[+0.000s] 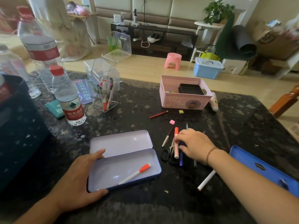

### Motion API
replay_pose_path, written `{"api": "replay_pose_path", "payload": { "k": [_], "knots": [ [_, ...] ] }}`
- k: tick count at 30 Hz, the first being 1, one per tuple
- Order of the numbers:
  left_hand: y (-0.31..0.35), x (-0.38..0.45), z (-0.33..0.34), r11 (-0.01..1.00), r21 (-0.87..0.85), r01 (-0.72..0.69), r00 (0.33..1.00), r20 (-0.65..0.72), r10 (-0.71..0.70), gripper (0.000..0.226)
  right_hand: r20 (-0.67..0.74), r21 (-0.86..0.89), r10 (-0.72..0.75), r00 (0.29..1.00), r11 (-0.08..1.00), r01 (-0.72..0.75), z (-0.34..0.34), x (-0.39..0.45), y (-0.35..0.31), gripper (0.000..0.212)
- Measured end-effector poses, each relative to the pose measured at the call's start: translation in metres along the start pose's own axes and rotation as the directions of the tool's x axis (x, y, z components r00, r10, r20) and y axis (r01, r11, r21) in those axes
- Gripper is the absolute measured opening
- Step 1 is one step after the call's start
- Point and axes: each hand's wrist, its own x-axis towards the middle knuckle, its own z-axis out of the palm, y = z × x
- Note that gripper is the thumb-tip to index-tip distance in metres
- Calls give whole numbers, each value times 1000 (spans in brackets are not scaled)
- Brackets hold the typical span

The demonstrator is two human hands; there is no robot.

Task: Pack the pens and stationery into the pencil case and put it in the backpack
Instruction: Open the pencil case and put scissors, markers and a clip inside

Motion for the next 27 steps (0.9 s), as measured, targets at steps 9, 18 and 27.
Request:
{"api": "replay_pose_path", "payload": {
  "k": [9,18,27],
  "knots": [
    [-5,1,3,998,-22,-61,997,-42,60,107,54,162,65,996,984,-73,12,15,7,40],
    [-10,2,9,996,-31,-79,996,-53,77,107,-15,-281,-432,902,867,410,-13,0,14,32],
    [-12,3,10,996,-31,-83,996,-34,82,105,-460,86,-300,836,922,378,-22,-9,-97,12]
  ]
}}
